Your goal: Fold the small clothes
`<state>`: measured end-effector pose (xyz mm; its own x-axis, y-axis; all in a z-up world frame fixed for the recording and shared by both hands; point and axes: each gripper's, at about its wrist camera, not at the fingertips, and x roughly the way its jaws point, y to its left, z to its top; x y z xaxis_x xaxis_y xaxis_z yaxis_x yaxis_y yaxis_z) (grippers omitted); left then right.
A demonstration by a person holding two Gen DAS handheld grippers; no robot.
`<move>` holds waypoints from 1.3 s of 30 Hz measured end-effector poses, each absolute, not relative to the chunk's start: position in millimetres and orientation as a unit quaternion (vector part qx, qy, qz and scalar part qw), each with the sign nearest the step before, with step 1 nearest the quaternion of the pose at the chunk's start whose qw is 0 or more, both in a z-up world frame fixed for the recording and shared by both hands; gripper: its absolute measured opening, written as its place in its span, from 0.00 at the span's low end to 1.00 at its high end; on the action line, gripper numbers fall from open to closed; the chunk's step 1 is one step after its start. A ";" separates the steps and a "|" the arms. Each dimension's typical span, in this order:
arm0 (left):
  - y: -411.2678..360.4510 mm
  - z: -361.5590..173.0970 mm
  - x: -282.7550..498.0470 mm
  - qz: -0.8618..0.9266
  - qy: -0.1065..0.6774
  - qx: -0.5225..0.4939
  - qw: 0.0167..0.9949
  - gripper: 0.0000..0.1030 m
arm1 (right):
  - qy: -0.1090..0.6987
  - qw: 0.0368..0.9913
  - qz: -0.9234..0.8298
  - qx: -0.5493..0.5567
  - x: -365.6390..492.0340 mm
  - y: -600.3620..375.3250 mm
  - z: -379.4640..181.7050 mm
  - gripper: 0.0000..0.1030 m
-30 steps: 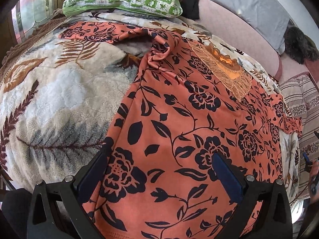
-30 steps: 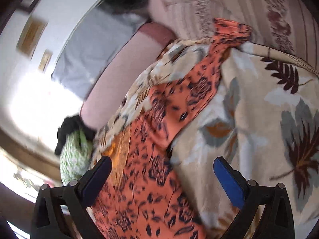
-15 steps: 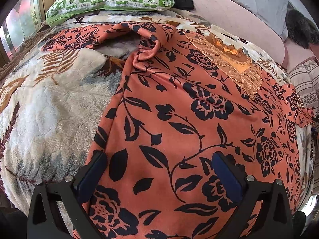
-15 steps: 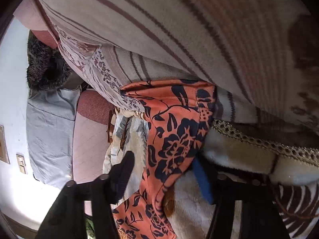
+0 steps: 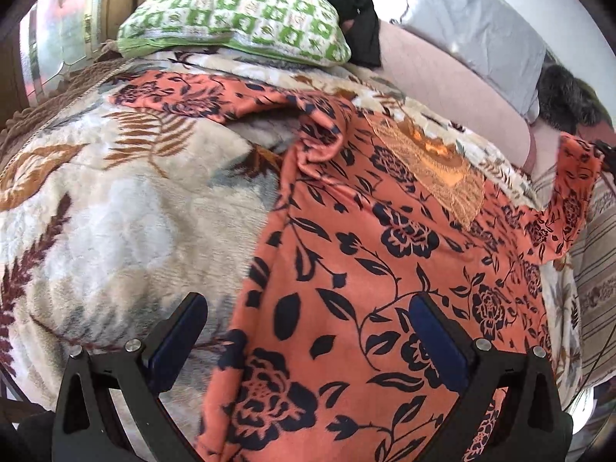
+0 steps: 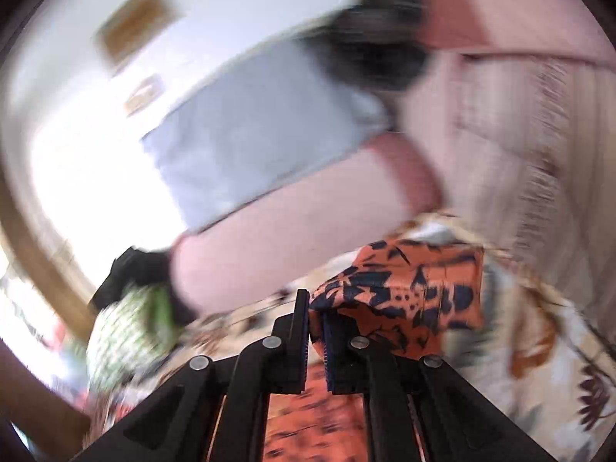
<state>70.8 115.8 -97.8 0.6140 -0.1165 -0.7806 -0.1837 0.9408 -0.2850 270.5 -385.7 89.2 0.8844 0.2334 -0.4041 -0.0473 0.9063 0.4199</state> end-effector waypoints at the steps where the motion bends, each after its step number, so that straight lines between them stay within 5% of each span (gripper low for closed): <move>1: 121.2 -95.3 67.3 0.020 0.434 -0.177 0.883 1.00 | 0.235 0.948 0.093 0.191 266.8 -349.9 83.1 0.06; 5: 141.0 -90.0 51.3 0.028 0.422 -0.189 0.886 1.00 | 0.314 0.922 0.165 0.155 260.6 -230.2 6.5 0.07; 6: 144.6 -90.6 49.0 0.030 0.423 -0.192 0.885 1.00 | 0.358 0.906 0.188 0.127 264.5 -202.8 -24.0 0.16; 8: 150.6 -91.5 45.5 0.034 0.429 -0.199 0.881 1.00 | 0.456 0.864 0.200 0.072 269.4 -165.4 -93.3 0.64; 9: 152.1 -91.3 44.4 0.035 0.430 -0.201 0.880 1.00 | 0.481 0.854 0.191 0.048 266.0 -157.9 -118.8 0.77; 17: 116.4 -83.8 72.2 -0.004 0.437 -0.179 0.882 1.00 | 0.402 0.893 0.151 0.135 221.4 -243.3 -91.0 0.83; 23: 74.1 -67.9 168.1 -0.087 0.452 -0.200 0.865 1.00 | 0.378 0.886 0.145 0.223 185.4 -317.0 -94.8 0.86; 32: 58.5 -120.8 296.9 -0.067 0.522 -0.301 0.795 0.99 | 0.370 0.874 0.171 0.264 178.5 -348.3 -115.7 0.86; 39: 61.7 -132.6 301.9 -0.026 0.541 -0.294 0.788 0.57 | 0.380 0.854 0.188 0.300 187.1 -352.2 -125.8 0.86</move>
<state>301.9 61.7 -132.6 0.4135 -0.3584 -0.8370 -0.2770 0.8262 -0.4906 187.1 -352.2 -125.8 0.6400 0.5493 -0.5372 -0.0923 0.7491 0.6560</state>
